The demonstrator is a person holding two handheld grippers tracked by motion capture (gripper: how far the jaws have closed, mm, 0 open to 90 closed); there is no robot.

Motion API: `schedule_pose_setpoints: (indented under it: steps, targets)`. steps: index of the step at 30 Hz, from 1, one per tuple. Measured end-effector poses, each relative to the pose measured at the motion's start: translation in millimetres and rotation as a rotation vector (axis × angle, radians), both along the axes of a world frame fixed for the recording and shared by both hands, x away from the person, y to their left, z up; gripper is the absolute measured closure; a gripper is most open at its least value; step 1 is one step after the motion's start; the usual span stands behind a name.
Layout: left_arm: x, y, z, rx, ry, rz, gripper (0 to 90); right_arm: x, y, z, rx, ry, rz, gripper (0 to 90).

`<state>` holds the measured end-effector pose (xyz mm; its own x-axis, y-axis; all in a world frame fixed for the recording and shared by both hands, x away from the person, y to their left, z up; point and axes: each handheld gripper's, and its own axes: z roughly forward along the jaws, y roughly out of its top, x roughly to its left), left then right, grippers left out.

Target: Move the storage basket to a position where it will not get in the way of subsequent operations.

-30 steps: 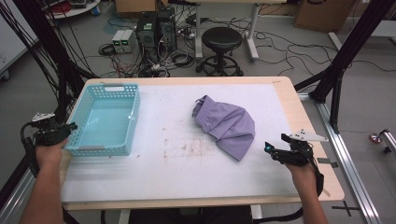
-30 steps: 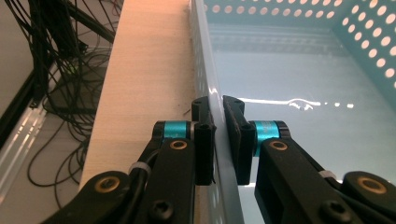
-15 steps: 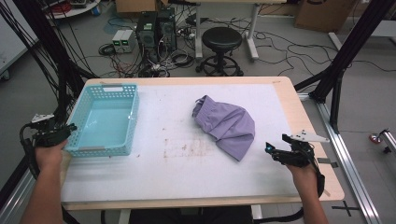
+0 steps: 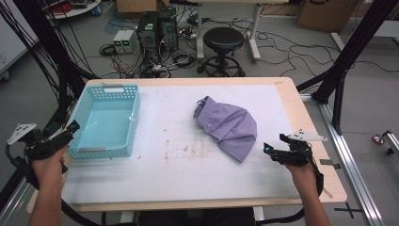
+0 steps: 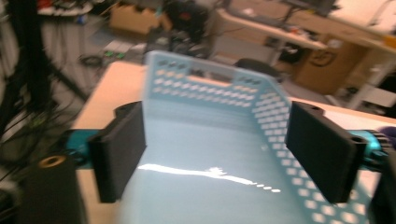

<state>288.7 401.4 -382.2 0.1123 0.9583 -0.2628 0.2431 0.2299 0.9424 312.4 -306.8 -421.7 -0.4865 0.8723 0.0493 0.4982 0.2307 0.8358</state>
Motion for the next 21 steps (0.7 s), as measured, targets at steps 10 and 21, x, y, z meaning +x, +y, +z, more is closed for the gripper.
schedule_pose_setpoints:
  steps: [10,21]
  targets:
    - [-4.8,-65.5,1.4,0.067,-0.047,-0.192,19.1,-1.6,-2.9,4.0,0.010,-0.011,0.031,20.5]
    - [0.5,-95.2,-7.3,0.089,-0.050,-0.288,19.1,-7.0,-3.4,8.5,0.000,-0.025,-0.017,20.5]
